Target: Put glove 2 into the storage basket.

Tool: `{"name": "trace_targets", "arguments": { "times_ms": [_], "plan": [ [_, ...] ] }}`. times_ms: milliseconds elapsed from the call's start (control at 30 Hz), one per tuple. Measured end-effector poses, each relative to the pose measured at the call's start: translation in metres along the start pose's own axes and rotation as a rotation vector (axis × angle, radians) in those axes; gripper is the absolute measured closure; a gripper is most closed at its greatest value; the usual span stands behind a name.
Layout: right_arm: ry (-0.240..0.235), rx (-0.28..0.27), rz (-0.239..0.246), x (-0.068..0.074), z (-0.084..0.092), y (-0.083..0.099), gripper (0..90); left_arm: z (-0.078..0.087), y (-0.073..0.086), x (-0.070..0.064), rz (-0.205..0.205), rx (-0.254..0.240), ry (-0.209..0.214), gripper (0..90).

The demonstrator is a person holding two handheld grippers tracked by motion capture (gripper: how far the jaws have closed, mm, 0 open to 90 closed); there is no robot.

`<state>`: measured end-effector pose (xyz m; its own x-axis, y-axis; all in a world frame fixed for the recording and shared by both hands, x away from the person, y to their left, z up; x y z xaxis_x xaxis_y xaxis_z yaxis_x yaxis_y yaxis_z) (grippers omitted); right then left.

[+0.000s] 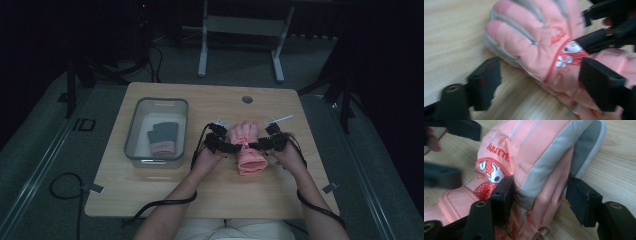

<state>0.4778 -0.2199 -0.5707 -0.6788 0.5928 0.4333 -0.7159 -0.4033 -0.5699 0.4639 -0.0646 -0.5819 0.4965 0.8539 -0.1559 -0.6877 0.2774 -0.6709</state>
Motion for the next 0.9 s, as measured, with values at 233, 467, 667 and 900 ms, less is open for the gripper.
{"name": "trace_targets", "arguments": {
  "times_ms": [233,467,667,900],
  "plan": [
    [0.009,-0.018,0.018,0.003,-0.007,0.003,54.7,-0.023,0.003,-0.002,0.107,0.071,0.112,32.3],
    [0.027,-0.066,0.019,0.008,-0.004,0.003,64.6,-0.012,-0.006,-0.013,0.064,0.059,0.154,71.7],
    [0.017,-0.108,0.023,0.022,0.007,-0.003,66.3,0.010,-0.015,-0.013,0.043,0.040,0.156,75.4],
    [0.024,-0.143,0.068,0.048,0.015,-0.019,66.7,0.043,-0.023,-0.006,0.014,-0.001,0.112,76.3]
  ]
}}
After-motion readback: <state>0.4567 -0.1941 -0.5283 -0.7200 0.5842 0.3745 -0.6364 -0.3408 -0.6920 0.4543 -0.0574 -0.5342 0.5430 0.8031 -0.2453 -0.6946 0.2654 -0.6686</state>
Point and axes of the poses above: each handheld gripper's, and its own axes: z roughly backward along the jaws, y roughly out of its underside, x roughly to its left, the point moved 7 cm from there along -z, roughly forward along the jaws, and after that the axes turned 15 degrees about -y, right-handed, at the moved point
